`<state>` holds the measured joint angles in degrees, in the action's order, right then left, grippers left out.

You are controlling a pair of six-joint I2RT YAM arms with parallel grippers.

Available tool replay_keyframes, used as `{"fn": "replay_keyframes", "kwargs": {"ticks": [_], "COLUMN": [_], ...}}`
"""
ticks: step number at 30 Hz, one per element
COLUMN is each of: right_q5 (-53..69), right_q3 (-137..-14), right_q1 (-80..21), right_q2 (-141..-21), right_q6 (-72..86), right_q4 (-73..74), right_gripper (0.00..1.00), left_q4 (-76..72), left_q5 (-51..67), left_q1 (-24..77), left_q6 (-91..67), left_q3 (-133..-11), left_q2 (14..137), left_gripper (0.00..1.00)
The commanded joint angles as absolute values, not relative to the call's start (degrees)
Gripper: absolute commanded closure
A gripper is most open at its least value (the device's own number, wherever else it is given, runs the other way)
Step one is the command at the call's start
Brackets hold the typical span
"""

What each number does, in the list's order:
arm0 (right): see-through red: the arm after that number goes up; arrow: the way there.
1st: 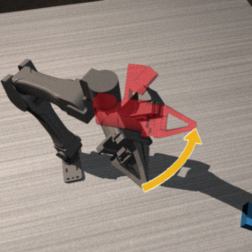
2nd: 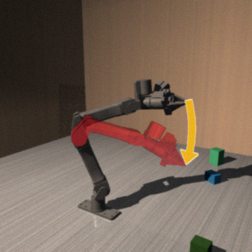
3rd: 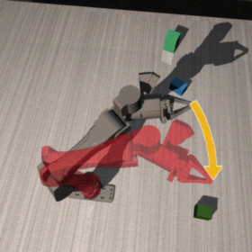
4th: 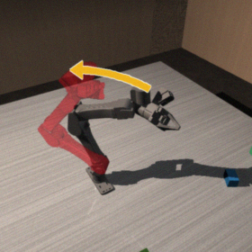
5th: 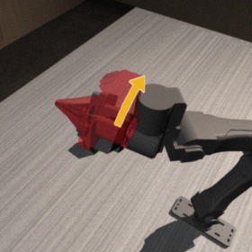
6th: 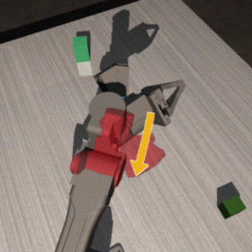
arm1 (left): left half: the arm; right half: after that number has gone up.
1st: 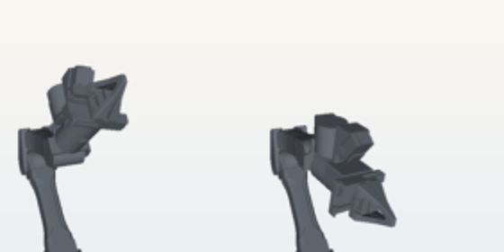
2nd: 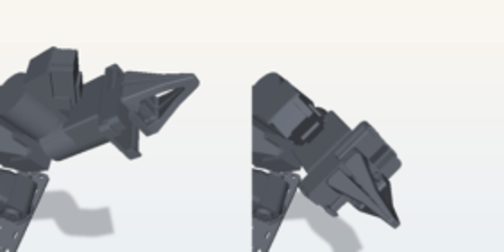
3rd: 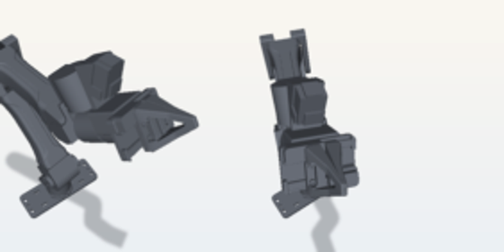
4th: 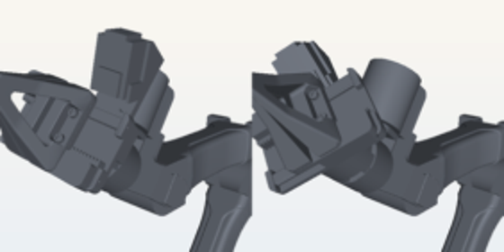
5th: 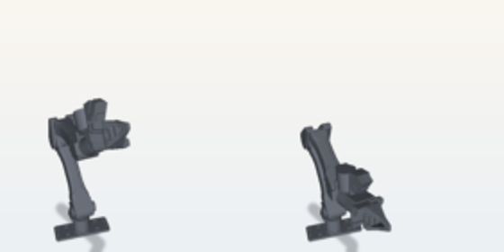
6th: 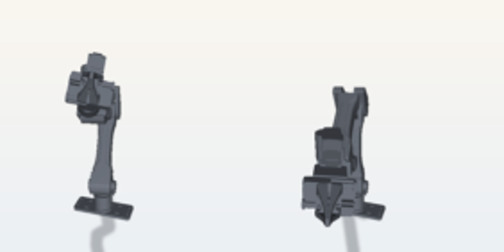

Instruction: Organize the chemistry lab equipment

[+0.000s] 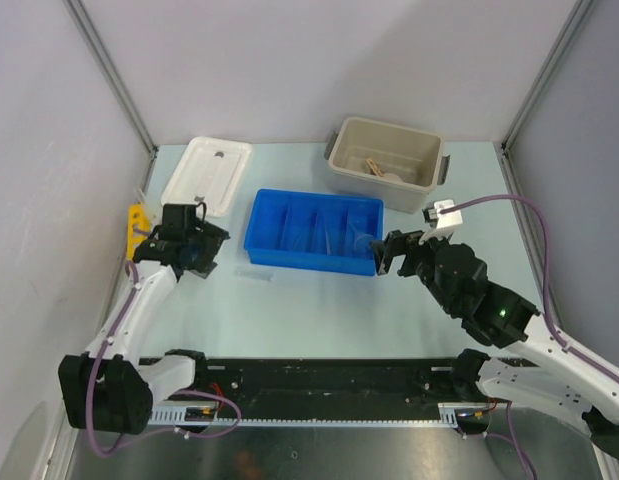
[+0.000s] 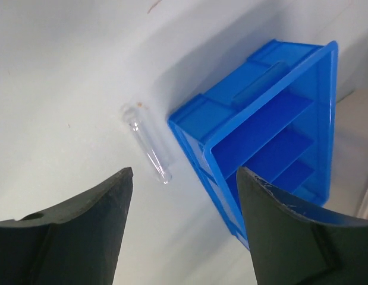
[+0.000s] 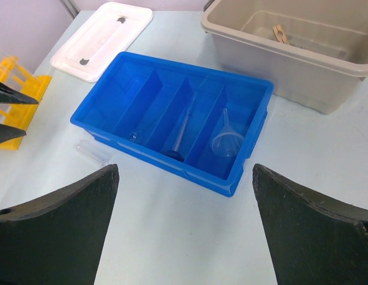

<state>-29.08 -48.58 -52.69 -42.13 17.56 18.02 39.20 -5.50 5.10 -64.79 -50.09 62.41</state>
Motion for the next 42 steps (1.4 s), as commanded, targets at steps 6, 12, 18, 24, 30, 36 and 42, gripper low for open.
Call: {"fn": "replay_keyframes", "kwargs": {"ticks": [6,12,18,24,30,36,42], "right_q5": [-29.6,-30.0,-30.3,-30.5,-30.4,-30.4,-30.7], "right_q3": [-48.4,-48.2,-48.0,-47.9,-47.9,-47.9,-47.9], "right_q1": [-52.8,-52.8,-52.8,-52.7,-52.6,-52.6,-52.5], "right_q2": [-40.6,-40.5,-40.7,-41.4,-42.5,-43.3,-44.1], "right_q6": [18.8,18.4,17.8,17.1,16.6,16.2,16.0], "right_q4": [18.1,17.9,17.5,17.0,16.4,15.6,15.4], "right_gripper": [0.01,0.01,0.01,0.01,0.01,0.01,0.01], "left_q4": [41.2,41.7,41.6,41.6,41.6,41.6,41.5], "left_q5": [-0.5,-0.9,-0.5,3.6,3.2,3.0,3.4], "left_q1": [3.8,3.5,2.9,2.5,2.5,2.4,2.5], "left_q6": [-79.8,-82.0,-81.6,-80.3,-79.5,-79.0,-78.1], "left_q3": [-48.6,-47.8,-49.3,-50.6,-51.9,-53.5,-54.2], "left_q2": [70.0,74.1,80.3,86.2,89.4,92.3,93.7], "left_gripper": [0.28,0.33,0.33,0.35,0.36,0.37,0.45]}}
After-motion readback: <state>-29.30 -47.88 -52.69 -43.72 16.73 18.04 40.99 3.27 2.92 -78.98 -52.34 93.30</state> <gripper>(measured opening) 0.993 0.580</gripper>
